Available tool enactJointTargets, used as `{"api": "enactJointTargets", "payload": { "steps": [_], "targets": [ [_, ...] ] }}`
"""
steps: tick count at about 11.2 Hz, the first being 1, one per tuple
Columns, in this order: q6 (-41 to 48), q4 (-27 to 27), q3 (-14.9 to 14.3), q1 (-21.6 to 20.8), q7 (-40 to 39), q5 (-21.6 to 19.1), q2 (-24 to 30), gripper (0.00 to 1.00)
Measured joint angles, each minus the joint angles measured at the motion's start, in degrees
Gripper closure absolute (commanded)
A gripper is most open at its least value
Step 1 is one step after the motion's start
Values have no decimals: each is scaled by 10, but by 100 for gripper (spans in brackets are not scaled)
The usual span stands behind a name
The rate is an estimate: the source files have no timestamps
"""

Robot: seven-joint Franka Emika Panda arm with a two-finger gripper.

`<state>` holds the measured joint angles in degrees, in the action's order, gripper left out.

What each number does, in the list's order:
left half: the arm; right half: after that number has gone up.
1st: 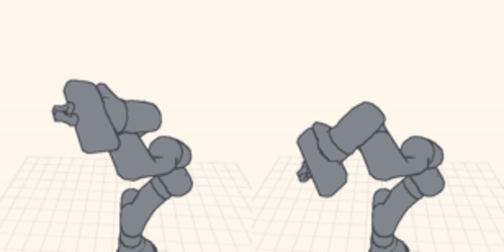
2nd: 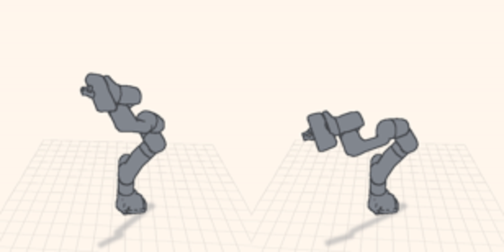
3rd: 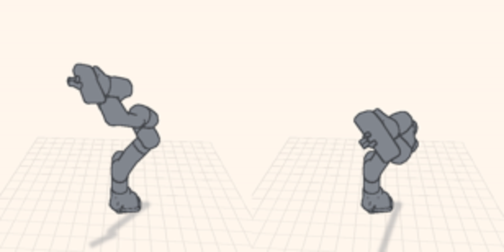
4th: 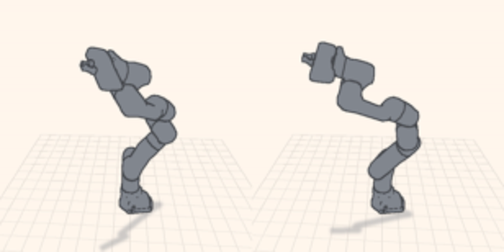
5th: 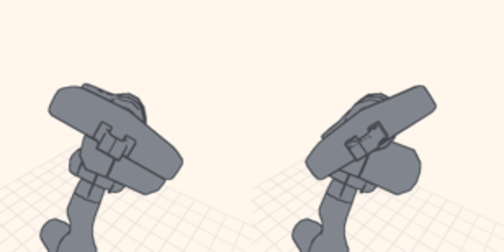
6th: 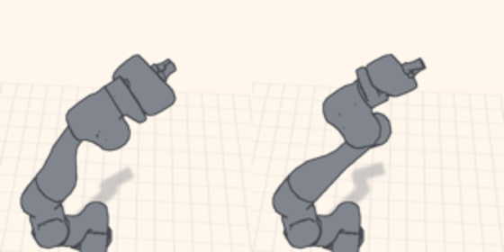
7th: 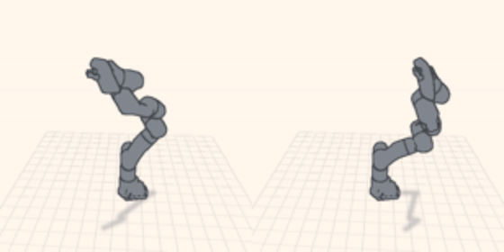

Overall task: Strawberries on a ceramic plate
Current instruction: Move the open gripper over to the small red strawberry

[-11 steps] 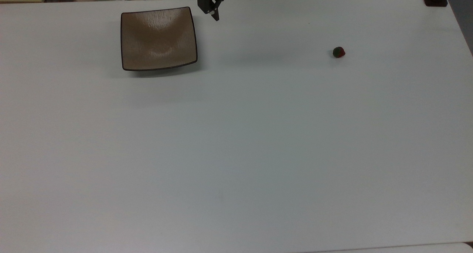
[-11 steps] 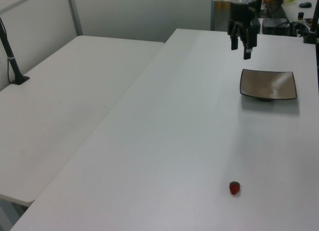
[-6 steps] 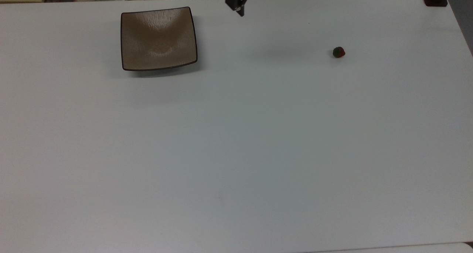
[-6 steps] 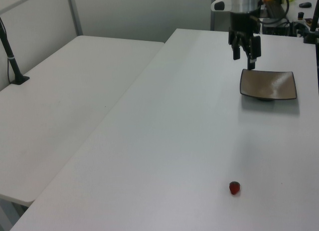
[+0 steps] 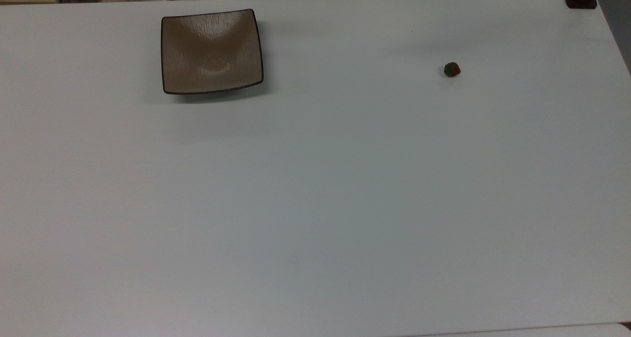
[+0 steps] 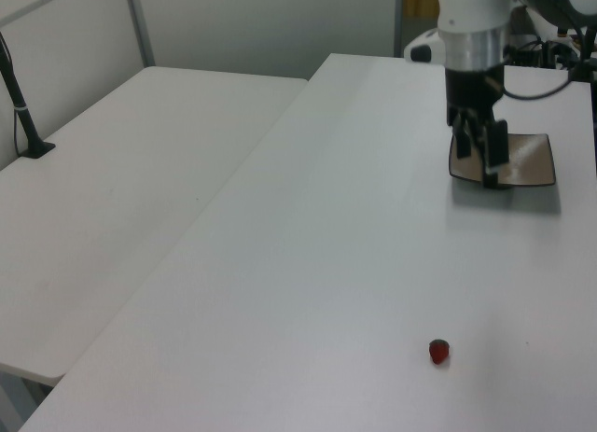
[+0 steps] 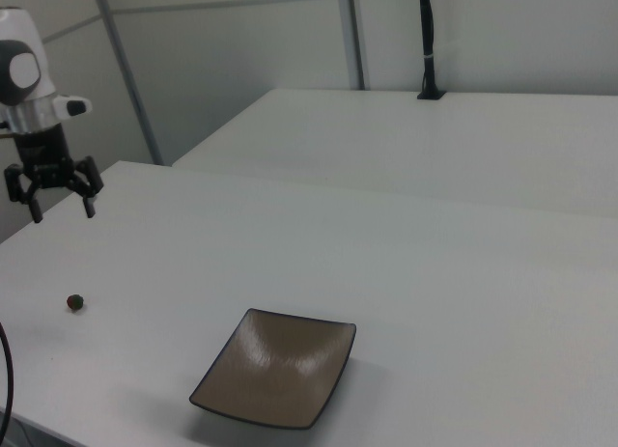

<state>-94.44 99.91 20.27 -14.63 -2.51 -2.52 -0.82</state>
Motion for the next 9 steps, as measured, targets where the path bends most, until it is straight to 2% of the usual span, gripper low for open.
{"api": "enactJointTargets", "payload": {
  "steps": [1, 5, 9],
  "targets": [
    [0, 0, 21, -1, 25, -1, -11, 0],
    [-71, 15, 59, -4, 109, -19, -44, 0],
    [-179, 55, 73, -20, 158, -33, -79, 0]
  ]
}}
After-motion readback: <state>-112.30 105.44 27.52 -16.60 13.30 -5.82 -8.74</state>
